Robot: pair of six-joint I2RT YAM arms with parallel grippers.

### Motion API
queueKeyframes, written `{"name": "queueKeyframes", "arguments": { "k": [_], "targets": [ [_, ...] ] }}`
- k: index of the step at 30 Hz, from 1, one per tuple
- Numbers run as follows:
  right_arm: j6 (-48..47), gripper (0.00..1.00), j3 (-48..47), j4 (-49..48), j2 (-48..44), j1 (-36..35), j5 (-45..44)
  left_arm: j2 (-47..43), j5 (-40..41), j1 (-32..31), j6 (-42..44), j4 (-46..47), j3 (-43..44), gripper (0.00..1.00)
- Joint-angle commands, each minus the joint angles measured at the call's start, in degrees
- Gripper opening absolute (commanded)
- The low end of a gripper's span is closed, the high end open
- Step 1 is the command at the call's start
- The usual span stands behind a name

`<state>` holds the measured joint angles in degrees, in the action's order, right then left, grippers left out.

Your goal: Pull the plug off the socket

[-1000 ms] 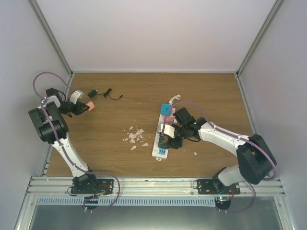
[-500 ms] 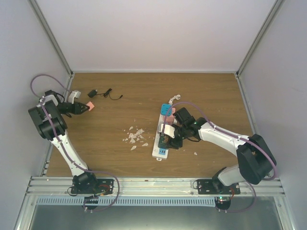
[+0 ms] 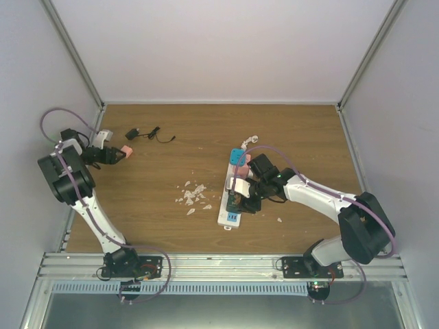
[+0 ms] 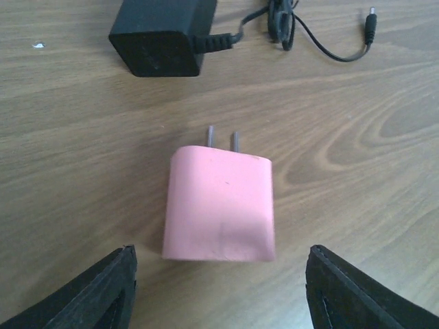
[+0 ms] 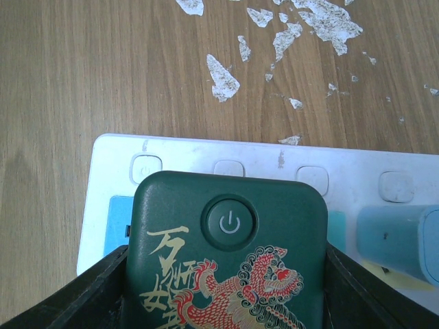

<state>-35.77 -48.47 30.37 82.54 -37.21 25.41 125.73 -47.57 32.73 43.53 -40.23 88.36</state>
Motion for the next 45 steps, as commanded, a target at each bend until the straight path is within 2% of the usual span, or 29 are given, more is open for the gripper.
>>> {"name": "queueKeyframes", "arguments": {
  "k": [1,4,6,9,12,14,16,20,27,32,37,45],
  "targets": [
    [-0.3,0.35,-0.6,4.0,-1.0,0.0,0.6,-8.7,0.8,-1.0,2.8,5.0,-5.2,0.7],
    [-0.5,0.44,-0.7,3.3,-1.1,0.0,0.5,-14.6,0.3,-3.2,5.9,6.9,-10.1,0.73],
    [-0.9,0.59,-0.7,3.2,-0.9,0.0,0.7,-18.5,-1.9,-4.9,9.0,6.3,-13.1,0.74],
    [-1.4,0.71,-0.3,2.8,-1.4,0.1,1.2,-23.9,-5.2,-8.7,14.8,4.4,-17.5,0.77],
    [-1.6,0.78,-0.1,2.5,-2.5,0.0,1.8,-28.8,-5.5,-14.2,18.4,3.1,-21.7,0.81],
    [-2.1,0.84,-0.2,2.7,-3.5,0.2,2.0,-31.3,-5.9,-18.6,20.3,2.5,-23.7,0.88],
    [-2.6,0.89,-0.3,3.1,-4.9,1.0,3.1,-33.5,-6.5,-22.6,21.8,1.8,-25.0,0.91],
    [-4.1,0.92,0.9,4.1,-7.7,3.2,6.0,-37.1,-8.2,-30.7,23.8,0.8,-26.8,0.92],
    [-6.4,0.85,2.8,6.2,-10.3,12.4,13.1,-39.5,-4.8,-47.6,23.0,2.2,-27.6,0.89],
    [-9.1,0.69,2.9,7.3,-9.9,18.1,15.0,-37.9,1.6,-59.1,21.0,4.1,-26.7,0.9],
    [-8.3,0.51,4.8,4.3,-10.2,20.1,14.5,-35.9,4.5,-65.2,19.2,5.9,-26.0,0.91],
    [-5.6,0.34,4.6,-0.5,-5.8,20.3,16.2,-31.4,7.8,-71.8,16.2,10.4,-24.0,0.9]
  ]
}}
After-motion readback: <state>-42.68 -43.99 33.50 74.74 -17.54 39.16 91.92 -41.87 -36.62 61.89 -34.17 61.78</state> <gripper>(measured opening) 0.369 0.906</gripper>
